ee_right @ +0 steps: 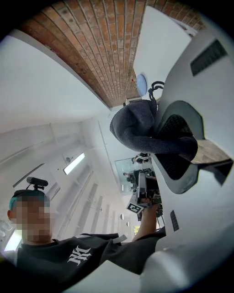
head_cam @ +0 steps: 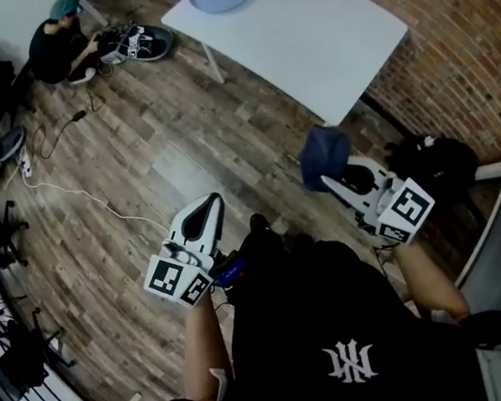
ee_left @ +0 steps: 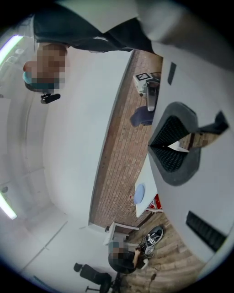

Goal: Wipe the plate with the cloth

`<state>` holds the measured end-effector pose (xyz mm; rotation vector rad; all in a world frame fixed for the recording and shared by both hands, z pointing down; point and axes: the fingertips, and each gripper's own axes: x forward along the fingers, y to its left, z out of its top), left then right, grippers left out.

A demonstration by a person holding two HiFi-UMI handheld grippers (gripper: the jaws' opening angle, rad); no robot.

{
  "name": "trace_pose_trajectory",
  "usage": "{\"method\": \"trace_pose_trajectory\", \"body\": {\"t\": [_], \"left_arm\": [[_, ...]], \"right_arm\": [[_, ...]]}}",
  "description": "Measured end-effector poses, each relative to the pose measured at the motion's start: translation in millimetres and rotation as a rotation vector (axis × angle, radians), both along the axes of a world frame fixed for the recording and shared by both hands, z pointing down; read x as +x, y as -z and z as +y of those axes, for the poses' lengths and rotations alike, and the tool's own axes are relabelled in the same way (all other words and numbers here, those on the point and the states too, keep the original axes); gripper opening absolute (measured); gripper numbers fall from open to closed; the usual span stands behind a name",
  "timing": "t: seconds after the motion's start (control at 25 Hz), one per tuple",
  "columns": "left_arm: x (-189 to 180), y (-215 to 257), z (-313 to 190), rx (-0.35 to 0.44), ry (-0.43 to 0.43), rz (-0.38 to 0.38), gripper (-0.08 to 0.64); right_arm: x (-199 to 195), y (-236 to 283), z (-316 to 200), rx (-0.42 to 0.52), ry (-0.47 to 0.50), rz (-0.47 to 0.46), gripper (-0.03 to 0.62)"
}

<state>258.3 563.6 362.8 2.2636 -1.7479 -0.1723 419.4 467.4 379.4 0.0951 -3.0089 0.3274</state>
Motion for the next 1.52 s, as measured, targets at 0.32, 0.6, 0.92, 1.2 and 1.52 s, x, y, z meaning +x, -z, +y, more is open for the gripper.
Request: {"method": "trace_pose_trajectory", "body": {"t": [0.32, 0.6, 0.92, 1.2, 1.52], "left_arm": [[-98.6, 11.4, -37.0, 0.059, 0.0, 0.057, 0.003], [-137.0, -4.6, -78.2, 0.044, -0.097, 0.082, 0.003], [-157.0, -19.5, -123.3, -0.017, -0.108, 0.093, 0.003], [-189.1, 7.3, -191.0, -0.015, -0.039, 0.017, 0.003], [-207.1, 38.7, -259.0, -0.001, 0.036, -0.002, 0.003]], "right_arm": [[-84.6, 33.9, -39.1, 0.038, -0.056, 0.002, 0.081], [-115.3, 30.2, -66.7, 0.034, -0.156, 0.024, 0.081], [-149.5, 12.3, -116.6, -0.018, -0.146, 0.018, 0.081], [-190.9, 17.8, -200.9, -0.011, -0.079, -0.055, 0.081], [-220.4, 39.3, -277.7, 0.009, 0.014, -0.077, 0.081]]}}
